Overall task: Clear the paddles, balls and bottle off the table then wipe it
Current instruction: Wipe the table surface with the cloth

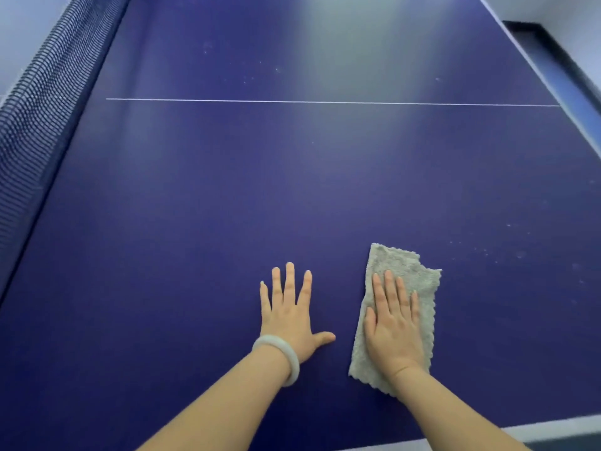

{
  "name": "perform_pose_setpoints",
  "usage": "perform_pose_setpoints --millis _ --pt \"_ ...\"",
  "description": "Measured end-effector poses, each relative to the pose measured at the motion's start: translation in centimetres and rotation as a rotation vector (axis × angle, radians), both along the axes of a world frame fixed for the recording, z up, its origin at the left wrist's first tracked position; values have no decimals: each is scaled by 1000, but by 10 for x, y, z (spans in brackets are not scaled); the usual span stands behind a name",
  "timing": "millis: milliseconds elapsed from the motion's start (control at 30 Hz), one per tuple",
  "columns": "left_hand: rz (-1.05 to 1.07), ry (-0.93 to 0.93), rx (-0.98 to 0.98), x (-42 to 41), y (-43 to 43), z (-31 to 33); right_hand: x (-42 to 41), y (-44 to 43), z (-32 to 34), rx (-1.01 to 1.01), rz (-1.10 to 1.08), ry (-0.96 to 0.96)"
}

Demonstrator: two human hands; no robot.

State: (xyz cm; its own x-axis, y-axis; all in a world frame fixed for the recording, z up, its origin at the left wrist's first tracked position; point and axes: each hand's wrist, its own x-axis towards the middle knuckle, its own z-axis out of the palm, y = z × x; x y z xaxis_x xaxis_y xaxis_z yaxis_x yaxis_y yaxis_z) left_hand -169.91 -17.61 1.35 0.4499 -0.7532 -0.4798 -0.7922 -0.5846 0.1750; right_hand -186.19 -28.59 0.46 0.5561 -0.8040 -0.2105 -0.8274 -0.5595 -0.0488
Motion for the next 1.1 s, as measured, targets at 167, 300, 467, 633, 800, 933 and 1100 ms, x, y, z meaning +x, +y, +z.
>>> perform_pose_setpoints --millis 167,300,467,633,800,933,1100 --pt "50 18 35 -5 -3 -6 -41 22 -1 -1 63 11" --pt "55 20 59 -4 -5 -5 -68 -19 -3 -39 345 31" --pt "56 15 77 -3 -5 -5 -51 -34 -7 -31 -275 44" --pt "55 -3 73 -5 -4 -4 -20 49 -5 6 143 -57" --pt "57 -11 65 -4 -4 -7 -89 10 -1 -3 513 -37" --pt "49 -22 73 -5 -4 -6 -126 -50 3 -28 159 33" --pt "52 -13 85 -5 -5 -4 -59 -31 1 -22 -59 -31"
